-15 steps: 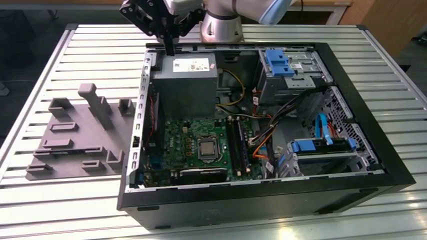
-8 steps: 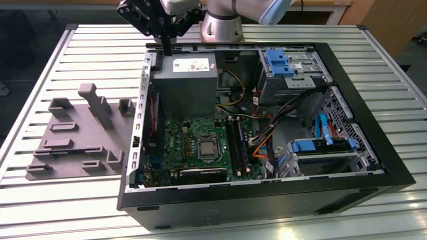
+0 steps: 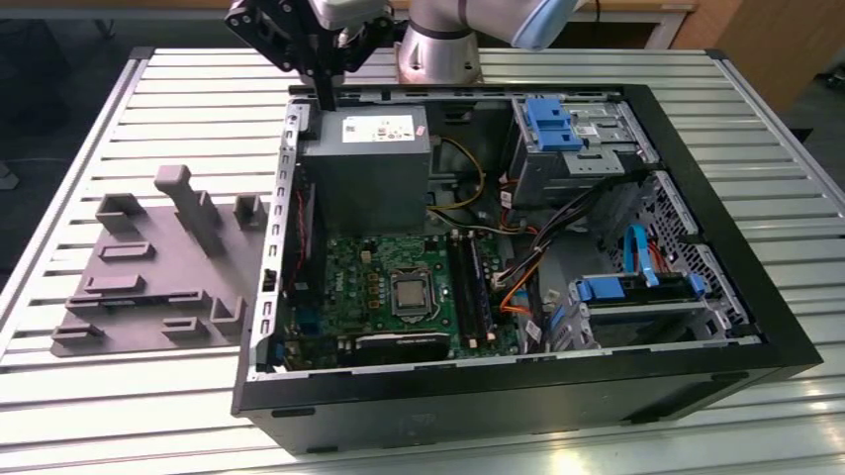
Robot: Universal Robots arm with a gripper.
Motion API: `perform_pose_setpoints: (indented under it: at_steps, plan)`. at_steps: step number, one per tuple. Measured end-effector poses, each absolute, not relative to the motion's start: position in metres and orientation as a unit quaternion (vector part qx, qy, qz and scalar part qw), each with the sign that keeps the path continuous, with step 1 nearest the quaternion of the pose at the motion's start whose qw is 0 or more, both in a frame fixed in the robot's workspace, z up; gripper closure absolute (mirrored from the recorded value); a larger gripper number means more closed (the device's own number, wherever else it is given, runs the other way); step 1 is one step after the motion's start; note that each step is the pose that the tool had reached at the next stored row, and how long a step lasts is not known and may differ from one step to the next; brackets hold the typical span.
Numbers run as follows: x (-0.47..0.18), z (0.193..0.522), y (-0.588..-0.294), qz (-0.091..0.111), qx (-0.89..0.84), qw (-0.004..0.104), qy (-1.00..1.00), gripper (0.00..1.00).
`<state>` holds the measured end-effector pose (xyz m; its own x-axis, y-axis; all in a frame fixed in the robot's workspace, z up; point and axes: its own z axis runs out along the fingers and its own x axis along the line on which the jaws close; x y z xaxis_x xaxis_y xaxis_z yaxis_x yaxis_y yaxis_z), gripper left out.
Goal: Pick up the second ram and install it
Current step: 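Reach for the second ram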
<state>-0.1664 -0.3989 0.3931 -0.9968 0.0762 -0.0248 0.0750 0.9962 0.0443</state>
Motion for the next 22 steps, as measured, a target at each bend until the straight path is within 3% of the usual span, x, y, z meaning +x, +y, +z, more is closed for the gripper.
perform_pose_setpoints:
  at_steps: [22]
  plan:
    - [-0.186,0.393,-0.399,0.023,0.038,0.018,0.999,0.89]
